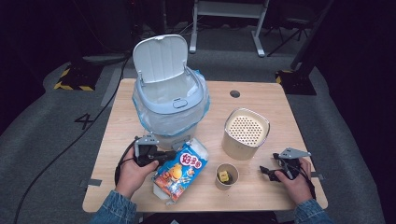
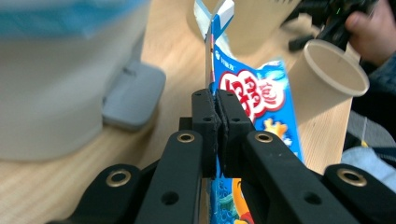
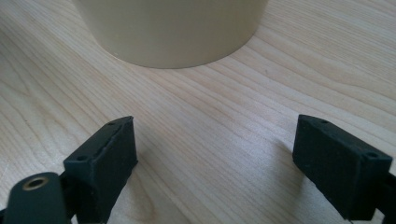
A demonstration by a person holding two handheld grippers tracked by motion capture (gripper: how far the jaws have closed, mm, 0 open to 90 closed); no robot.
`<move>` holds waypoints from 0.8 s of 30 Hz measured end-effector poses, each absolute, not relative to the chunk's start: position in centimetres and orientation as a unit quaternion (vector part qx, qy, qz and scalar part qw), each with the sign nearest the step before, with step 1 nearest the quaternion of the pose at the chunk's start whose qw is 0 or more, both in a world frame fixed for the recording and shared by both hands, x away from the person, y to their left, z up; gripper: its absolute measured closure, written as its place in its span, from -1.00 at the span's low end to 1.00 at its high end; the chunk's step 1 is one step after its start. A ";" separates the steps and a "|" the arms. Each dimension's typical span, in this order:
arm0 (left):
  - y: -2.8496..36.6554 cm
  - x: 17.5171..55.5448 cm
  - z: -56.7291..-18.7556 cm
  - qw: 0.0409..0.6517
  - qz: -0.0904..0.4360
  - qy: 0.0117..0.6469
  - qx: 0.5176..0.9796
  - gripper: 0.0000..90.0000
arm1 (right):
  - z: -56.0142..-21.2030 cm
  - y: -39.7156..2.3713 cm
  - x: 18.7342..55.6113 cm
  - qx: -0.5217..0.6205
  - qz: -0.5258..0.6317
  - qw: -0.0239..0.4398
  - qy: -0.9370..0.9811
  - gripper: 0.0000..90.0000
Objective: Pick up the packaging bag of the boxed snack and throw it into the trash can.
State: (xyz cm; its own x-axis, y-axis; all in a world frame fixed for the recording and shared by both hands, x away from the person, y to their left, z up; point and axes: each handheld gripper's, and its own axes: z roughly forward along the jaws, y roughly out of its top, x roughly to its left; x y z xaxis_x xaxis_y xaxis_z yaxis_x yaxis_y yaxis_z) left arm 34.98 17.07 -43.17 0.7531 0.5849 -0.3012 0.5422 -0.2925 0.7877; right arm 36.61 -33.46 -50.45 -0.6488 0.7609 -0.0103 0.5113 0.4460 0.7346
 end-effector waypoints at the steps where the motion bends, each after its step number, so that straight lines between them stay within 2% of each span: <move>1: 17.1 35.0 -43.2 0.480 0.022 0.351 0.804 0.94 | -50.5 -33.5 36.6 0.382 0.362 0.172 0.833 -0.69; 10: 18.0 33.9 -39.7 0.531 0.072 0.338 0.774 0.94 | -50.5 -33.5 36.6 0.382 0.362 0.172 0.833 -0.69; 24: 18.3 33.8 -35.5 0.577 0.114 0.315 0.745 0.94 | -50.5 -33.4 36.6 0.384 0.362 0.172 0.832 -0.69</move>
